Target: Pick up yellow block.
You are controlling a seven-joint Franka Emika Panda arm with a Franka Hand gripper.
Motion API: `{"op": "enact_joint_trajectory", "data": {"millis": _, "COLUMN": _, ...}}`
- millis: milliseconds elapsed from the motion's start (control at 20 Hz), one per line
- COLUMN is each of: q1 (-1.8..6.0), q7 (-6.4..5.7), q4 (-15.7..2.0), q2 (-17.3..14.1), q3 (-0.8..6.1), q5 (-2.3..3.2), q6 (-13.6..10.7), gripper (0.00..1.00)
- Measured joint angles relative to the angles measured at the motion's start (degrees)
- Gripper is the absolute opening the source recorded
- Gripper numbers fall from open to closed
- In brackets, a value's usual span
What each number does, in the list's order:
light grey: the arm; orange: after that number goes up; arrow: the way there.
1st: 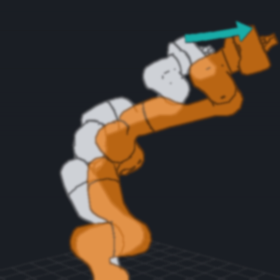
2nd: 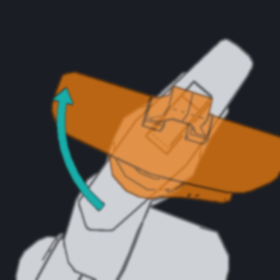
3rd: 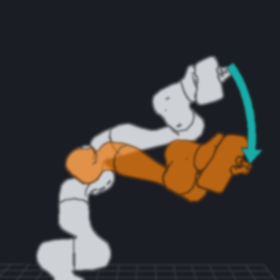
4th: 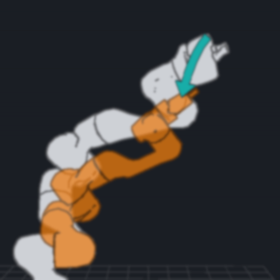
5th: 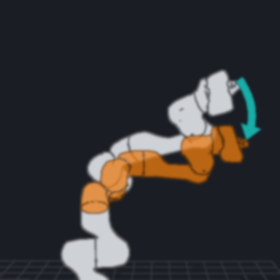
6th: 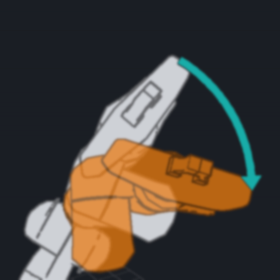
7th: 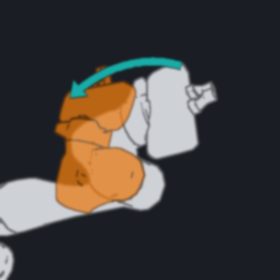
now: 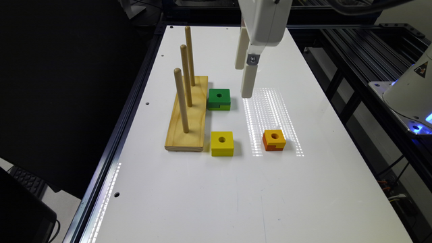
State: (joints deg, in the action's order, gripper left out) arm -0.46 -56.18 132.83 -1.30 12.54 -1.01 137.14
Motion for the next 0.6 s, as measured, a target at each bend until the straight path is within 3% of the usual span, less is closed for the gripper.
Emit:
{"op": "enact_joint_trajectory", "data": {"millis": 350, "q1": 0.00, "q7": -1.29, "q4": -0.34, "q2": 0.0, "q3": 1.40, "q5": 0.00, "q6": 0.0, "gripper": 1.00}}
{"op": "enact_joint_trajectory", "data": {"millis": 600, "q1": 0.03, "q7": -1.35, "q4": -0.35, "q2": 0.0, "q3": 1.46, "q5": 0.00, "q6": 0.0, "gripper": 1.00}}
